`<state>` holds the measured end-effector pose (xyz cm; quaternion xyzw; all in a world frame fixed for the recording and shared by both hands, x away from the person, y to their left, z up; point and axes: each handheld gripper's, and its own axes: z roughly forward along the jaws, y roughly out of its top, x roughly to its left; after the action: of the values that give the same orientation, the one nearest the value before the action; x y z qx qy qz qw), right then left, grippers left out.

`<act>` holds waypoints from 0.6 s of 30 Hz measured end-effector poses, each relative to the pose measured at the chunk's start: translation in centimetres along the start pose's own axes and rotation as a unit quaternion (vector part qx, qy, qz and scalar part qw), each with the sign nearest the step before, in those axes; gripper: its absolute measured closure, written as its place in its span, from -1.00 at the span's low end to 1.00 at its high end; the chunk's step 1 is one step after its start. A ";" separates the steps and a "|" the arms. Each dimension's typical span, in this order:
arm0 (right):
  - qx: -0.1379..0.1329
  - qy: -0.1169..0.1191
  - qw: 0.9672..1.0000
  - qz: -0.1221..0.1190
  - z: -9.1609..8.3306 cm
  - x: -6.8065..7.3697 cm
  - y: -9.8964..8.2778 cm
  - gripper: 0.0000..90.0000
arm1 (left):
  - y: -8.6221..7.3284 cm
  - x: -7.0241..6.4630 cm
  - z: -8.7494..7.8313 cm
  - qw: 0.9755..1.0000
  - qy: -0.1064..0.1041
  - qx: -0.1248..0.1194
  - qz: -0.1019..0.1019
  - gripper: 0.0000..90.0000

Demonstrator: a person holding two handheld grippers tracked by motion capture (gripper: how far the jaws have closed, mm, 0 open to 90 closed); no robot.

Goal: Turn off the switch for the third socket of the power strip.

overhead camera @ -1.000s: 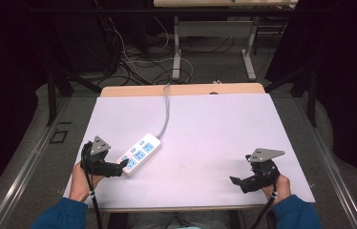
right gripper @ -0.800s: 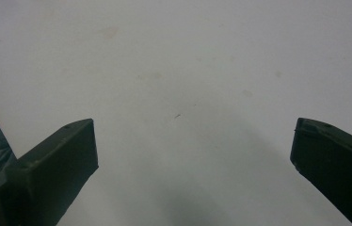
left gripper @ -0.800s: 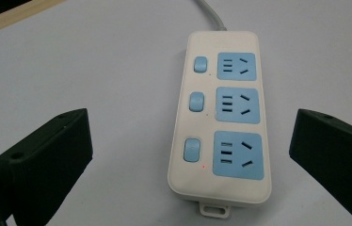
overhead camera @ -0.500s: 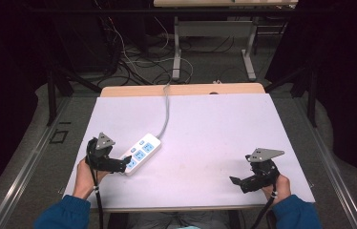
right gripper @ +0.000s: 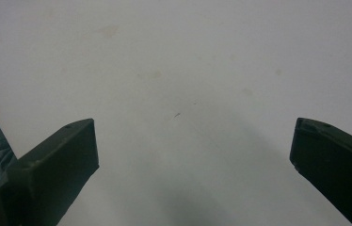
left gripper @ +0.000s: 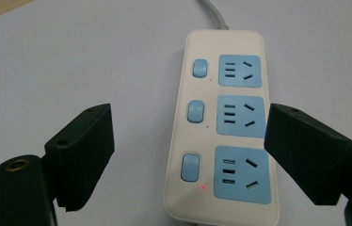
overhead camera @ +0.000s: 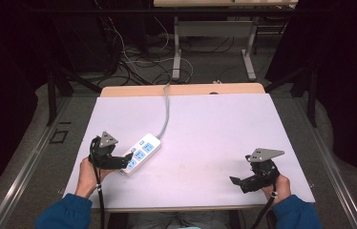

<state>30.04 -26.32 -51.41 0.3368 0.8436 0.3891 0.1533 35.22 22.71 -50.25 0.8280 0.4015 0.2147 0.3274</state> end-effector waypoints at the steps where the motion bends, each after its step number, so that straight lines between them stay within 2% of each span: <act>1: 0.003 0.002 1.000 -0.001 -0.1 0.0 0.0 -0.97 | 0.0 0.0 -0.1 1.000 0.000 0.001 0.003 -0.47; 2: 0.003 0.002 1.000 -0.001 -0.1 0.0 0.0 -0.97 | 0.0 0.0 -0.1 1.000 -0.003 0.000 0.001 -0.47; 4: 0.000 -0.002 1.000 0.002 0.0 0.0 0.0 -0.97 | -0.1 0.0 -0.1 1.000 -0.012 -0.004 -0.002 -0.24; 7: 0.000 -0.001 1.000 0.001 0.0 0.0 0.0 -0.97 | -0.1 0.0 -0.1 1.000 -0.011 -0.004 -0.003 0.04; 10: 0.000 -0.001 1.000 -0.001 0.1 0.0 0.0 -0.97 | -0.2 0.0 -0.1 1.000 -0.022 -0.003 -0.003 0.24; 11: 0.000 0.001 1.000 0.000 0.1 0.0 0.0 -0.97 | -0.2 0.0 -0.2 1.000 -0.027 0.000 0.001 0.24; 12: 0.000 -0.001 1.000 0.000 0.0 0.0 0.0 -0.97 | -0.2 -0.1 -0.1 1.000 -0.025 -0.003 -0.002 0.38; 13: 0.000 -0.001 1.000 0.000 0.0 0.0 0.0 -0.97 | -0.2 -0.2 -0.1 1.000 -0.026 -0.007 -0.001 0.38; 14: -0.001 0.001 1.000 -0.001 0.1 0.0 0.0 -0.97 | -0.3 -0.1 -0.1 1.000 -0.028 -0.007 -0.001 0.49; 15: -0.001 0.001 1.000 -0.001 0.1 0.0 0.0 -0.97 | -0.3 -0.1 -0.1 1.000 -0.029 -0.005 0.000 0.49; 16: 0.001 0.001 1.000 0.000 0.1 0.0 0.0 -0.97 | -0.4 -0.1 -0.1 1.000 -0.028 -0.003 -0.001 0.59; 18: 0.000 0.003 1.000 -0.001 0.1 0.0 0.0 -0.97 | -0.4 0.0 -0.1 1.000 -0.030 -0.003 0.002 0.68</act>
<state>30.07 -26.24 -51.49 0.3350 0.8443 0.3899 0.1512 34.95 22.98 -50.51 0.8338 0.3897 0.1915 0.3410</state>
